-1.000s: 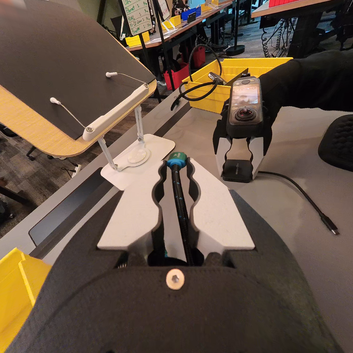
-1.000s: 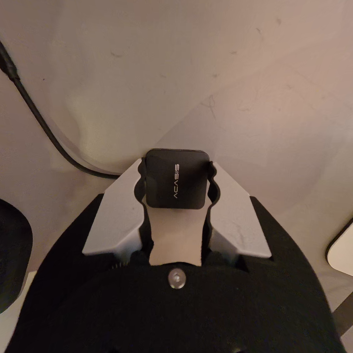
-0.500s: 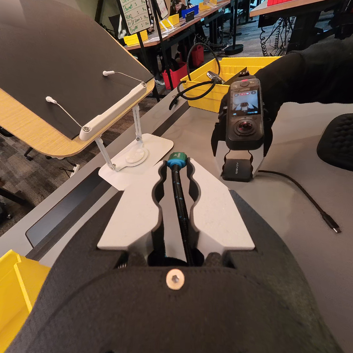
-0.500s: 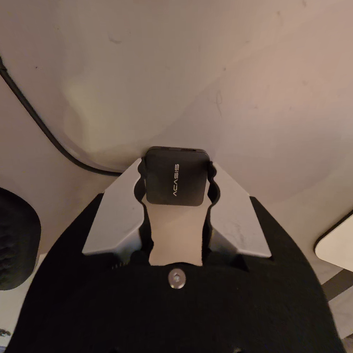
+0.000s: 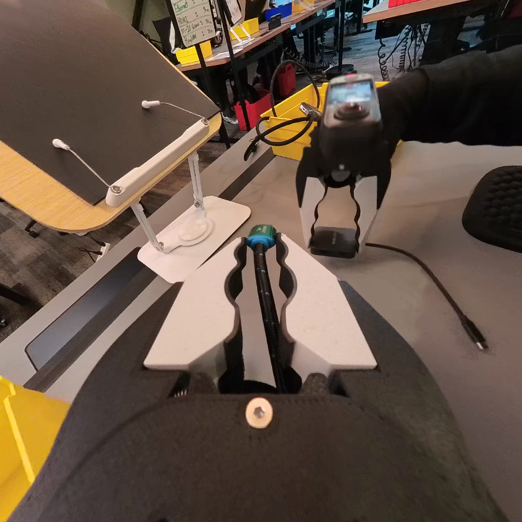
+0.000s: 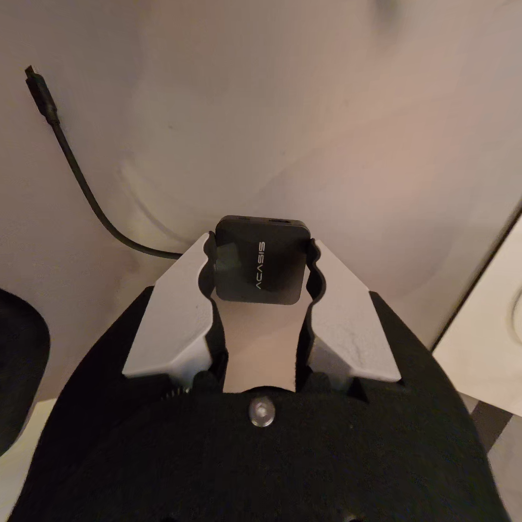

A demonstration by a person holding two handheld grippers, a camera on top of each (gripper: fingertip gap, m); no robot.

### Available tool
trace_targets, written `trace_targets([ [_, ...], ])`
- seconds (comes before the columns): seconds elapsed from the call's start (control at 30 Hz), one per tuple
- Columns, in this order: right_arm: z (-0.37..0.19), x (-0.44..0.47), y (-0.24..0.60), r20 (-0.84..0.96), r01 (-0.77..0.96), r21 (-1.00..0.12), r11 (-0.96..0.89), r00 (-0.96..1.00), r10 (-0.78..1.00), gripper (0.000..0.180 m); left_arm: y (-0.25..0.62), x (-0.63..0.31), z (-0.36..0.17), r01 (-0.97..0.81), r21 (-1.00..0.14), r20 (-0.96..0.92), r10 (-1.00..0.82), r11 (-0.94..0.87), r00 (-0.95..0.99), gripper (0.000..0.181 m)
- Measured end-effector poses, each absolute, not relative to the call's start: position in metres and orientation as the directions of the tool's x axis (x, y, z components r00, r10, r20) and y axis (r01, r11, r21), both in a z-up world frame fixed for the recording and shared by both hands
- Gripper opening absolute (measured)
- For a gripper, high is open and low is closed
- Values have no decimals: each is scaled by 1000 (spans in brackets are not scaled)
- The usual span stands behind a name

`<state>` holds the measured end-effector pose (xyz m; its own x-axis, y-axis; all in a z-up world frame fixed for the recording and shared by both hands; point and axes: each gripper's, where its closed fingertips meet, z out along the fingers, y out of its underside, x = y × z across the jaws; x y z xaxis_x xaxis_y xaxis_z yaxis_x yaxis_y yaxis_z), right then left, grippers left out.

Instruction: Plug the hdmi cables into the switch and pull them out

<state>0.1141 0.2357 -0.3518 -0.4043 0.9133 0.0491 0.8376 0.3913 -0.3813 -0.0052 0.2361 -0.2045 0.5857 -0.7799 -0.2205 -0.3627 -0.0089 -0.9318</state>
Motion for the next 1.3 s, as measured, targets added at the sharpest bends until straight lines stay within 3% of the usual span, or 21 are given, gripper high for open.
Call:
trace_targets([
  [0.5, -265, 62, 231, 118, 701, -554, 449, -468, 876, 63, 223, 16, -213, -372, -928, -234, -818, 27, 526, 19],
  [1.3, -237, 45, 226, 166, 640, -589, 494, -503, 848, 63, 221, 21, -210, -347, -937, -238, -814, 48, 530, 19],
])
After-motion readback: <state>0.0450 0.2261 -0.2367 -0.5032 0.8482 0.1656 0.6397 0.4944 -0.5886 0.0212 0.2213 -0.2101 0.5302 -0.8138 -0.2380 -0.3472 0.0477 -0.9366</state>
